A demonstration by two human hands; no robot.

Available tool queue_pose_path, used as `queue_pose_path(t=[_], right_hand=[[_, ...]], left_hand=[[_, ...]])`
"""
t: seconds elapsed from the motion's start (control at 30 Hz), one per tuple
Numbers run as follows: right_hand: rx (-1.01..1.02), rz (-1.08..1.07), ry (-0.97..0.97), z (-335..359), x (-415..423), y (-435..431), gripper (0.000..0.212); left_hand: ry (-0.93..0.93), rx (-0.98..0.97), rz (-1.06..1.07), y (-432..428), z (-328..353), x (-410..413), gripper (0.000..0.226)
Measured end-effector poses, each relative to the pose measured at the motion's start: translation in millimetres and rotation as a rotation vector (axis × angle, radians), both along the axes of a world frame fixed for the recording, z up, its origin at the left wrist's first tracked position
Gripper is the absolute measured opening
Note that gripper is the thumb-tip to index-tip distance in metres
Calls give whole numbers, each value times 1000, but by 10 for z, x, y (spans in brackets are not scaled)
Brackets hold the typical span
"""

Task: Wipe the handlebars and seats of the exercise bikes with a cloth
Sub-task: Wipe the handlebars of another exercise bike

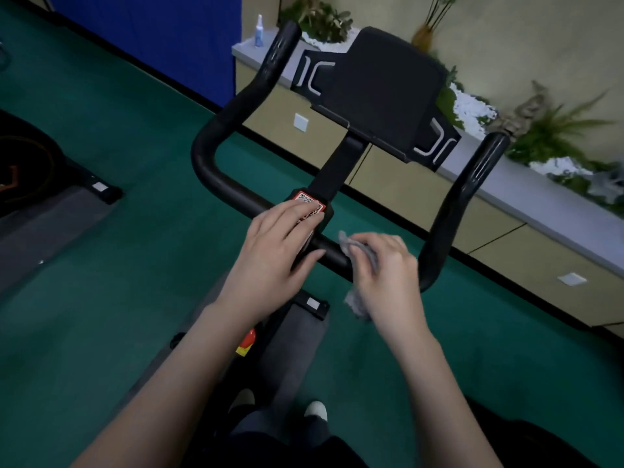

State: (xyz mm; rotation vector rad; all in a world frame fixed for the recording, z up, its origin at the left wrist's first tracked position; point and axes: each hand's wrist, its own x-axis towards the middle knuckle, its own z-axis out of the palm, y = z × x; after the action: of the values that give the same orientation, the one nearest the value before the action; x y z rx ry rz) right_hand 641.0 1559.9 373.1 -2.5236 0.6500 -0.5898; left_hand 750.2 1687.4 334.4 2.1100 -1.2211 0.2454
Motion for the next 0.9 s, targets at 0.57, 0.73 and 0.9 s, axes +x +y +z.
queue_pose_path(t=[0.57,0.73,0.9], right_hand=[[-103,-328,-440,-410,21,526,16],[-71,-401,-553,-491,172,646,18],[-129,-321,-564,-588,192,663,19]], left_hand=[[64,43,-185,111,-50,198,76],[66,19,-181,113,-46,188,67],[68,-4,-174,99,-30,166,56]])
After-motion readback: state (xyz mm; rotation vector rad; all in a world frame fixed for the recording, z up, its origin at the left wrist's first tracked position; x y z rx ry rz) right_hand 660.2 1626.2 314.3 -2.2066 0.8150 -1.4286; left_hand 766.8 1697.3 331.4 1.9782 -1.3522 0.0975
